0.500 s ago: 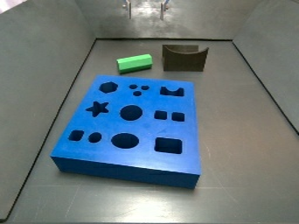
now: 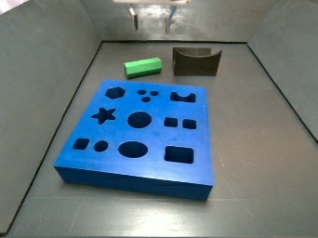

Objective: Pick up the hexagon object. Move up. Place the hexagon object on the fixture. Regrasp the hexagon object. Move to above the board. Insert the hexagon object.
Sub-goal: Pick up the hexagon object.

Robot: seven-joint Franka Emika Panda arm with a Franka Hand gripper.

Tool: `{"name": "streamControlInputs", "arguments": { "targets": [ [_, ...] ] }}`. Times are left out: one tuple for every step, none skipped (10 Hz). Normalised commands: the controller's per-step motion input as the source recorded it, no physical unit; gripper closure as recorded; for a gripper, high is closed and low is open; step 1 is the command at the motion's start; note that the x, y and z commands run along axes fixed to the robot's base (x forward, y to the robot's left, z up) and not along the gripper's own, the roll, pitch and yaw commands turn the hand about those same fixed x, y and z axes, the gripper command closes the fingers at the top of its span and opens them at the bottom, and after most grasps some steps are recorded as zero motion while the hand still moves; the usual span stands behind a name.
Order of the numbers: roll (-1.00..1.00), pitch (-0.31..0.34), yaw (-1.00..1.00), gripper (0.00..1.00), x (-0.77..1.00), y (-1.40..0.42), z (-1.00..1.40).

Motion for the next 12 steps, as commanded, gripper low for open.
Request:
{"name": "streamControlInputs", "arguments": {
  "targets": [
    [-0.29, -0.423, -0.44, 0.0, 0.0, 0.0, -0.31],
    [0.0, 0.0, -0.03, 0.0, 0.0, 0.0, -0.01],
    [0.18, 0.0, -0.73, 0.0, -0.37, -0.04, -0.11],
    [0.24, 0.026, -0.85, 0.0, -0.26, 0.0, -0.05],
    [0.0, -0.04, -0.55, 0.0, -0.25, -0.07, -0.06],
    [-0.01, 0.0, 0.0, 0.0, 0.0, 0.0, 0.0],
    [0.0, -0.006, 0.0, 0.0, 0.0, -0.15, -0.06],
    [0.0, -0.063, 0.11, 0.0, 0.0, -0.59, -0.12],
    [0.03, -0.063, 0.13, 0.0, 0.03, -0.81, -0.2],
    [0.0, -0.049, 0.11, 0.0, 0.16, -0.86, -0.21],
    [0.0, -0.011, 0.08, 0.0, 0.1, -0.53, -0.03],
    [-0.03, 0.0, 0.0, 0.0, 0.0, 0.0, 0.0]
  ]
}}
